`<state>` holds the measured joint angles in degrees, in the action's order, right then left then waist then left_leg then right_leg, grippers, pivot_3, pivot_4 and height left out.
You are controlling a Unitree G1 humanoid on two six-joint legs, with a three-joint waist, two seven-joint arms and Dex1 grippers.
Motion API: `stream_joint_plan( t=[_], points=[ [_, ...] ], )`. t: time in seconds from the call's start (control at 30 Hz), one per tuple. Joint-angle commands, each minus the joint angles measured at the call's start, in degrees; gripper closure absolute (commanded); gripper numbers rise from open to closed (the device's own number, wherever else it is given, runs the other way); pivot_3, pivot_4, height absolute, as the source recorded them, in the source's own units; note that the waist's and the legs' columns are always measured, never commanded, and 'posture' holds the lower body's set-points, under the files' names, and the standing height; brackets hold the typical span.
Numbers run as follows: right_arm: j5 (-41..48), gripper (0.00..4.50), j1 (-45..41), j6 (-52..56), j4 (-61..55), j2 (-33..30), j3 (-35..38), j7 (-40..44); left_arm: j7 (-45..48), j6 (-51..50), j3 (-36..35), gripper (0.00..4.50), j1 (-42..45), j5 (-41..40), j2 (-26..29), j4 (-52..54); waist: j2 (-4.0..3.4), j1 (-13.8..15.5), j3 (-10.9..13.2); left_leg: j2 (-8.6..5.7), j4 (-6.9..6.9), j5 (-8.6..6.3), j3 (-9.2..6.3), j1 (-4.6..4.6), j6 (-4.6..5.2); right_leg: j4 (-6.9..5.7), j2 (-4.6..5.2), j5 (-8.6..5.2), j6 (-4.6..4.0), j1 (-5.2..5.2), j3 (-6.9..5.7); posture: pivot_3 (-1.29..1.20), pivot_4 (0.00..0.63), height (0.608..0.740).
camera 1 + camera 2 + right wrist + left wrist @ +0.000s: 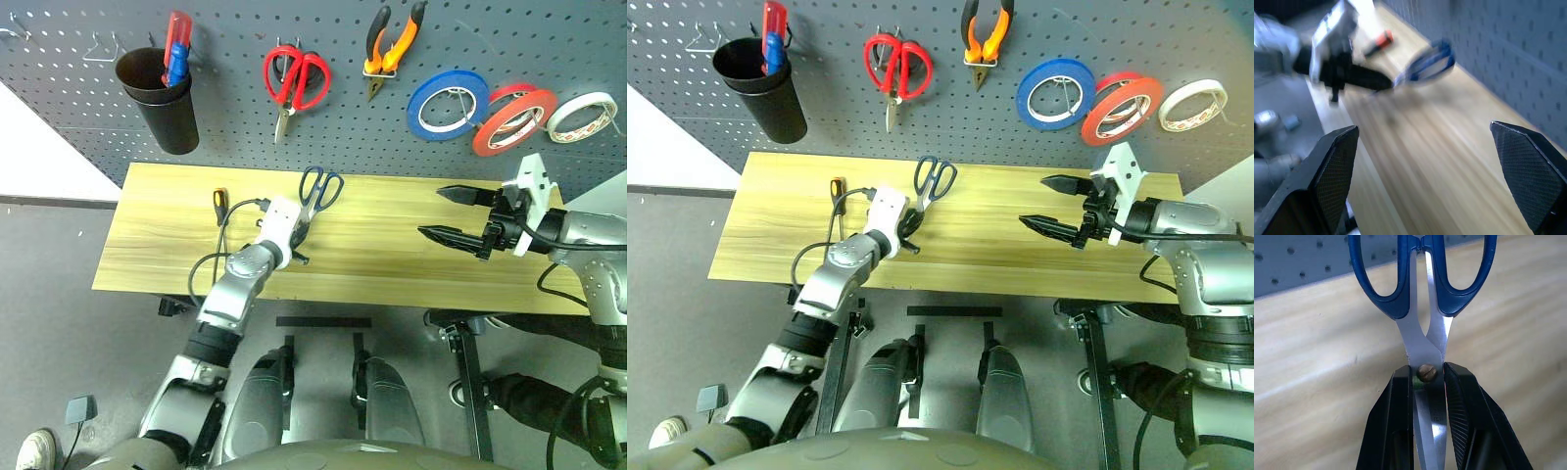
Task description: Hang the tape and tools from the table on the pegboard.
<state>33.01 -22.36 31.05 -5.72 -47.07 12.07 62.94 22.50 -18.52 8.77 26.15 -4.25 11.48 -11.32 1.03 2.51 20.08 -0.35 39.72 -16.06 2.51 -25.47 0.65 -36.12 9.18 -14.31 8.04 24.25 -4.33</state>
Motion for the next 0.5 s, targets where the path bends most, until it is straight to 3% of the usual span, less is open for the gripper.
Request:
stream_joint_plan(
  t=[0.03,0.33,0.5],
  points=[
    [5.30,0.00,1.10,2.78,-6.10,-0.35,4.16,-1.02,6.71,9.48,-1.78,3.93,-3.34,-2.14,3.65,5.63,-0.03,0.05,-0.07,0.00,0.01,0.00,-0.01,-0.01,0.00,0.01,0.01,0.02,0.01,0.00,-0.01,0.08,0.240,0.728],
    [10.85,0.00,0.18,3.47,-11.36,-0.03,8.24,-4.49,21.70,32.72,-6.34,3.93,-7.98,-11.91,5.57,8.87,-0.06,1.14,-1.67,-0.04,0.09,0.01,0.21,-0.04,-0.02,0.03,0.00,0.12,0.02,-0.06,-0.08,0.10,0.169,0.728],
    [12.00,0.00,-2.00,3.31,-10.95,-0.70,8.41,-4.63,22.22,41.74,-8.15,3.93,-4.96,-13.06,3.18,5.52,-0.16,1.32,-3.43,-0.17,0.15,0.01,0.24,-0.01,-0.01,0.04,-0.05,0.13,0.02,-0.15,-0.12,0.11,0.139,0.728]
  ],
)
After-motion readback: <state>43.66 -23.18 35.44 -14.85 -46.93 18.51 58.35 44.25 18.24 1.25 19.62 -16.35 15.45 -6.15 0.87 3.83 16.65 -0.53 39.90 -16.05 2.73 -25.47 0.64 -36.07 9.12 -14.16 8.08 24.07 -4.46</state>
